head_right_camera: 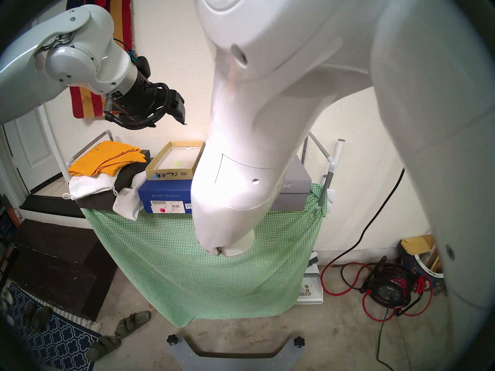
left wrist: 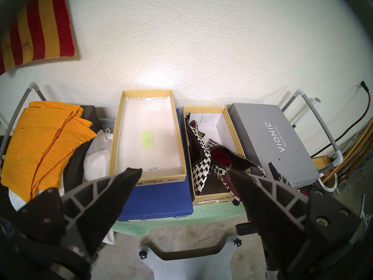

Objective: Take shoe out of the box

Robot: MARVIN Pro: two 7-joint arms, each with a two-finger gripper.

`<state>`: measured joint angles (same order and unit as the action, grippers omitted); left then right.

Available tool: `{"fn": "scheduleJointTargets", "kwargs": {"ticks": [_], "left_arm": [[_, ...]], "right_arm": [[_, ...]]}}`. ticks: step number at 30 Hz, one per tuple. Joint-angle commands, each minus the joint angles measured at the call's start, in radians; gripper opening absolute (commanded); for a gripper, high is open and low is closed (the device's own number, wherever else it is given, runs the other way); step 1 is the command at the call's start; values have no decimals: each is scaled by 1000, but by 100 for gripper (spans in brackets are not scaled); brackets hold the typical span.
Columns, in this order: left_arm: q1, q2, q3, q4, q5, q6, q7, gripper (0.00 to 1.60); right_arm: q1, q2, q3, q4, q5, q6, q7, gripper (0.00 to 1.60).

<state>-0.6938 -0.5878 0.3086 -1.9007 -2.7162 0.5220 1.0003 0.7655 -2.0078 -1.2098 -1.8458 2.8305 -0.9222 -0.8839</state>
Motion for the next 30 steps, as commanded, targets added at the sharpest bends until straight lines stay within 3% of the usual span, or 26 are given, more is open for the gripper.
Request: {"fn": "scheduleJointTargets", "kwargs": {"ticks": [1,2,4,5,13,16,19,20,28,30], "left_arm": [[-1,-2,0,1,0,0,2,160],[-1,-2,0,1,0,0,2,160],[-1,-2,0,1,0,0,2,160],[-1,-2,0,1,0,0,2,160],[-1,-2,0,1,0,0,2,160],[-1,-2,0,1,0,0,2,160],[-1,-2,0,1,0,0,2,160],[-1,-2,0,1,0,0,2,160],[-1,-2,0,1,0,0,2,160],[-1,-2,0,1,0,0,2,160]], "right_arm": [[-9,1,-5,26,-4,33,9,146],[-13,5,-7,31,-5,37,16,137],[-19,20,-5,41,-10,51,37,91],[-22,33,-1,48,-14,66,58,80],[-59,35,0,119,-10,136,98,67],[-62,28,1,120,-10,138,94,70],[-63,14,-3,115,-11,137,82,60],[-66,10,-4,115,-11,134,79,1],[-79,1,-18,128,-22,122,61,0],[-90,1,-31,142,-32,87,43,0]]}}
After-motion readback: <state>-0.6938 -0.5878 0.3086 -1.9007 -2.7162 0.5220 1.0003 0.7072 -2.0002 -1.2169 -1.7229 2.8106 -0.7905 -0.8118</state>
